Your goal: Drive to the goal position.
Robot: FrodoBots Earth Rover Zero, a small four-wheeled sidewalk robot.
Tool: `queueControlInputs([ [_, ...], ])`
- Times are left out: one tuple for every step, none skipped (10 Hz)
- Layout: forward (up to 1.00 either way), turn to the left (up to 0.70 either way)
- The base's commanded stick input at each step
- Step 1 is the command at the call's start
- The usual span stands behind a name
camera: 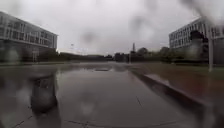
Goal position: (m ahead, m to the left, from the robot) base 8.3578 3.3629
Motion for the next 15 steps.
queueControlInputs([
  [0.70,0.00],
  [0.70,0.00],
  [0.70,0.00],
  [0.70,0.00],
  [0.70,0.00],
  [0.70,0.00],
  [0.70,0.00],
  [0.70,0.00],
  [0.70,0.00],
  [0.70,0.00],
  [0.70,0.00],
  [0.70,0.00],
  [0.70,0.00],
  [0.70,0.00],
  [0.70,0.00],
])
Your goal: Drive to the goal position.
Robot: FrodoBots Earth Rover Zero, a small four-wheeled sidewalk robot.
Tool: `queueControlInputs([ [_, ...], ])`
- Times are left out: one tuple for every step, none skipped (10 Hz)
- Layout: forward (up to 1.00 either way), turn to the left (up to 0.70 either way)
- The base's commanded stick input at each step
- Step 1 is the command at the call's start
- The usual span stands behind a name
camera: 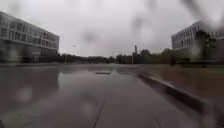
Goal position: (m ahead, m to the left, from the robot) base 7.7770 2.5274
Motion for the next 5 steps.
queueControlInputs([
  [0.70,0.00],
  [0.70,0.00],
  [0.70,0.00],
  [0.70,0.00],
  [0.70,0.00],
])
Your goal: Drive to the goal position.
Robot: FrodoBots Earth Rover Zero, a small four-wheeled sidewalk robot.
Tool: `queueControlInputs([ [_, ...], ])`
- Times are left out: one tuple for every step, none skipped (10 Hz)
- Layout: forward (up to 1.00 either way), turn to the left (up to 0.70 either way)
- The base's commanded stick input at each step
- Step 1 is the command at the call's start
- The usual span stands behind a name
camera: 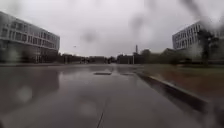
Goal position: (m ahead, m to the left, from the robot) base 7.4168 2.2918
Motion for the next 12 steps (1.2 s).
queueControlInputs([
  [0.70,0.00],
  [0.70,0.00],
  [0.70,0.00],
  [0.70,0.00],
  [0.70,0.00],
  [0.70,0.00],
  [0.70,0.00],
  [0.70,0.00],
  [0.70,0.00],
  [0.70,0.00],
  [0.70,0.00],
  [0.70,0.00],
])
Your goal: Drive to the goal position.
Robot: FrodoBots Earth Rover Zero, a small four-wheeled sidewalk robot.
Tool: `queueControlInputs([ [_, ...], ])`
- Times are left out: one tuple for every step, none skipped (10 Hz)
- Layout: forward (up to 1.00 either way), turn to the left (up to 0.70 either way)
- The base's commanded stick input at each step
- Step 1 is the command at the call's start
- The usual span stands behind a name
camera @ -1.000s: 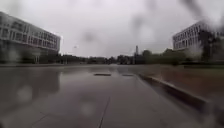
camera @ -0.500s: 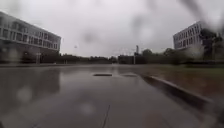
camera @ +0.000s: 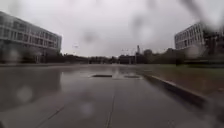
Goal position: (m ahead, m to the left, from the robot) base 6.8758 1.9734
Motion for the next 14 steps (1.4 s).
queueControlInputs([
  [0.70,0.00],
  [0.70,0.00],
  [0.70,0.00],
  [0.70,0.00],
  [0.70,0.00],
  [0.70,0.00],
  [0.70,0.00],
  [0.70,0.00],
  [0.70,0.00],
  [0.70,0.00],
  [0.70,0.00],
  [0.70,0.00],
  [0.70,0.00],
  [0.70,0.00],
])
